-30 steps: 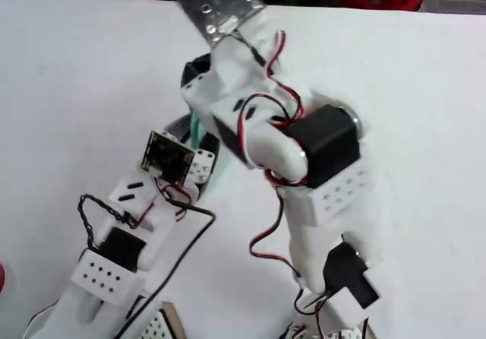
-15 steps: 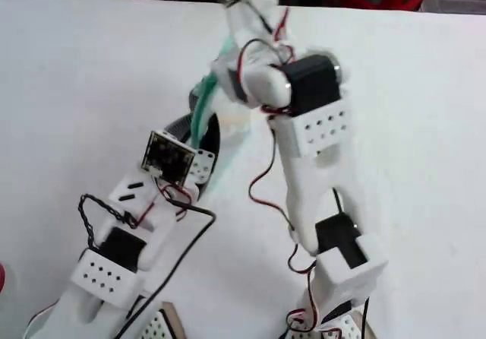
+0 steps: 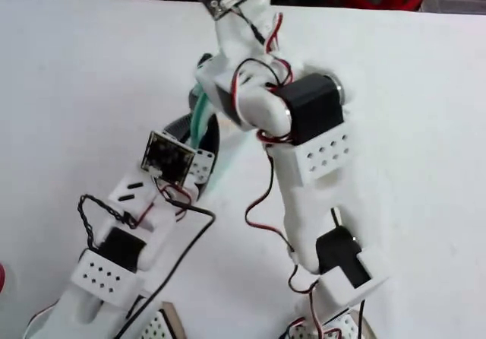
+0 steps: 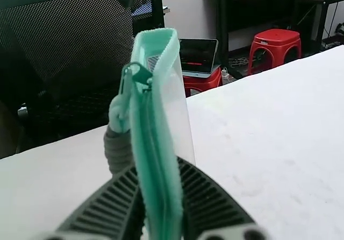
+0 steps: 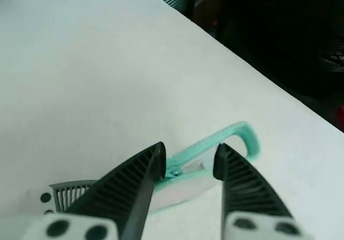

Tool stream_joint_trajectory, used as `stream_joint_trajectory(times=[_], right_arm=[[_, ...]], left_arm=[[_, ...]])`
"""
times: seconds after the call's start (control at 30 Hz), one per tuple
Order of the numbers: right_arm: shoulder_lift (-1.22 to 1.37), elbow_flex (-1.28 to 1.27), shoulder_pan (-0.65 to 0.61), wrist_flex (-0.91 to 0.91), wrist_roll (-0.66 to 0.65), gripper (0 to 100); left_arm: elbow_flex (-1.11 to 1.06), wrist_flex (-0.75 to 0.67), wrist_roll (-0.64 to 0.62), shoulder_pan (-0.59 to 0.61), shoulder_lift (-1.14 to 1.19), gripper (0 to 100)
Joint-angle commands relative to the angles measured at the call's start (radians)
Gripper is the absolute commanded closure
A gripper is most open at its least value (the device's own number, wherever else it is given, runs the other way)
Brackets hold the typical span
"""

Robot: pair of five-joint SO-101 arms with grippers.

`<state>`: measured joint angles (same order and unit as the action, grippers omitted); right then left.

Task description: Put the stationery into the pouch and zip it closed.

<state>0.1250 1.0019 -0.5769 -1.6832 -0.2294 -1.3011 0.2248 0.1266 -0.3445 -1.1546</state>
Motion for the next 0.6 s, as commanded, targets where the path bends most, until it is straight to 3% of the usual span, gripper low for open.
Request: stream_joint_trajectory(times=[0.0,0.23,0.47,0.57], right_arm=[[-0.019,0.003,-0.021,-0.01,-0.018,85.6],[-0.022,-0.086,-0.035,-0.036,-0.15,73.8],[0.002,0.046,-0.208,-0.03,-0.196,74.2],[0.035,0.043,-0.214,-0.035,-0.199,76.2]], left_arm=[[0.002,-0.011,0.015,0.007,-0.012,97],[0.002,-0.009,0.015,0.001,-0.012,97],[-0.049,-0.063,0.018,-0.044,-0.01,97],[-0.11,-0.135,0.018,-0.084,-0.01,97]])
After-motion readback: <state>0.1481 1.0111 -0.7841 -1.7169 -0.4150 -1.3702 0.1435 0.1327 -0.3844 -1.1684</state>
